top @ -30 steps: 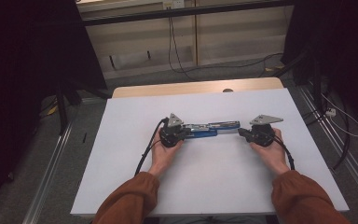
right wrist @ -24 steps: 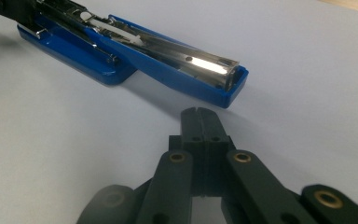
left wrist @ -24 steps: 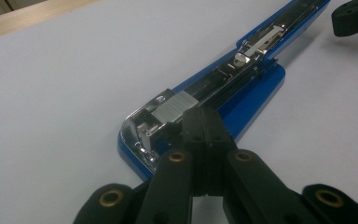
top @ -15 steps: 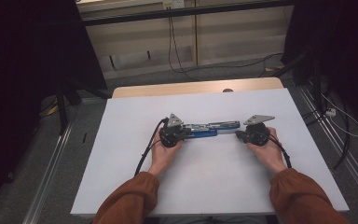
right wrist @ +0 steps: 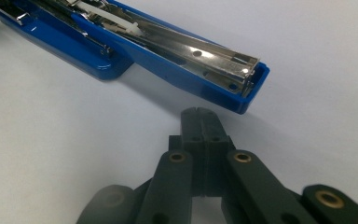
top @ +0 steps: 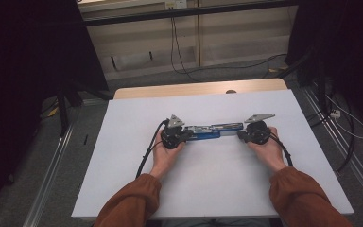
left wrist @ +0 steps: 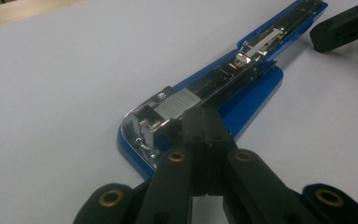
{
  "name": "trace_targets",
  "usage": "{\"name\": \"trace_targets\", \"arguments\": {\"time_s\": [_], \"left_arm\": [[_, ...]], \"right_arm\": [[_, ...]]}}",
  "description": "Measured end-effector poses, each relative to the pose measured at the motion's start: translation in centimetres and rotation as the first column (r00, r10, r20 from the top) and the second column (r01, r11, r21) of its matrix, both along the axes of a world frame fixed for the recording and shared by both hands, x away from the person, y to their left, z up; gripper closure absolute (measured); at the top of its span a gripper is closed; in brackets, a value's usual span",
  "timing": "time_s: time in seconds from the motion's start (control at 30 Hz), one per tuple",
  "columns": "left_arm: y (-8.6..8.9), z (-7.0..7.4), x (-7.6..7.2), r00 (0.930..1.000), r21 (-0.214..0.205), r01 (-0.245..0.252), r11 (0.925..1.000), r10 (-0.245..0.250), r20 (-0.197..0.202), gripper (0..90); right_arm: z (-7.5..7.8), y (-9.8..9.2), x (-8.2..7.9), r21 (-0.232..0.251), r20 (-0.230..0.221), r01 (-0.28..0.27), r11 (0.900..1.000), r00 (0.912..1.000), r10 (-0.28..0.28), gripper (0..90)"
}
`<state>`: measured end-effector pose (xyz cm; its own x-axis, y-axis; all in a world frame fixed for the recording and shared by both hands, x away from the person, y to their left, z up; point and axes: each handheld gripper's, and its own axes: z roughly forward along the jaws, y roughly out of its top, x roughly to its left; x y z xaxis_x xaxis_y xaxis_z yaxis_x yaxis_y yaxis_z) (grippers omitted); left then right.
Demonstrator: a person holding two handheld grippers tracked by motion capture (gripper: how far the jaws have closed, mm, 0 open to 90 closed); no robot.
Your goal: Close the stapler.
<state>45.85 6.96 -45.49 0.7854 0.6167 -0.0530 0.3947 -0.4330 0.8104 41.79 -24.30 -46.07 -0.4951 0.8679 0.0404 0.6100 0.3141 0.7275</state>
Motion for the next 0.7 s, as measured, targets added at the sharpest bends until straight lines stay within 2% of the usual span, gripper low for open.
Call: {"name": "trace_targets", "arguments": {"time_s": [0.37,0.63,0.7], "left_arm": [[0.09,0.03,0.05,1.0000,0.004,0.001,1.0000,-0.001,0.005,90.0],[0.02,0.03,-0.03,0.9999,0.010,0.003,0.9999,-0.003,0.015,90.0],[-0.02,-0.01,-0.05,1.0000,-0.001,0.002,1.0000,-0.002,0.007,90.0]], "right_arm": [[-0.06,0.37,0.06,-0.018,0.024,0.001,0.9998,0.9997,0.000,90.0],[-0.14,0.54,0.11,-0.005,0.027,0.001,1.0000,0.9996,-0.001,90.0],[-0.13,0.48,0.14,-0.009,0.029,0.005,1.0000,0.9996,-0.005,90.0]]}}
